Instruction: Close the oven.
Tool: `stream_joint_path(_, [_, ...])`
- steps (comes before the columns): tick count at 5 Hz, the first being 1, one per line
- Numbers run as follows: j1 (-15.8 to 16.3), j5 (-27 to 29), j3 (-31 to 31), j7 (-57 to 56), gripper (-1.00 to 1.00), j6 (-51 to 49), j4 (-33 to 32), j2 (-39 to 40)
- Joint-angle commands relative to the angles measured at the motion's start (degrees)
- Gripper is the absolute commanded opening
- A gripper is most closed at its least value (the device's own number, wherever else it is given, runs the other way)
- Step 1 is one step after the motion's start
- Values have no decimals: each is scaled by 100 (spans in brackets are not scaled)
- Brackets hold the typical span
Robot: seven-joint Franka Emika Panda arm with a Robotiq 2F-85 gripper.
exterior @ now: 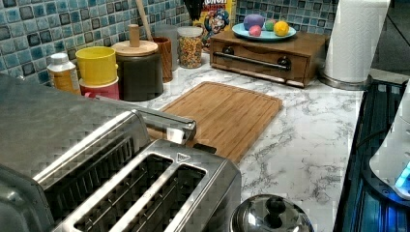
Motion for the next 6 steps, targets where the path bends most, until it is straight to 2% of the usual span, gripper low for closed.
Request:
stream_joint_path(1, [-69, -43, -46, -415, -100, 440, -366, -154])
stream_joint_path(2, [-363, 1071, -253, -2003, -100, 1057, -747, -139])
stream_joint_path(3, [-619, 1979, -372, -3497, -100, 1028, -596, 310])
stream_joint_path(4, [-757, 2687, -358, -4899, -100, 1610, -906, 384])
stream_joint_path(5, [-765, 3414, -274, -6183, -100, 2335, -1369, 350])
stream_joint_path(6, [-882, 4010, -74, -7001, -100, 2366, -1385, 577])
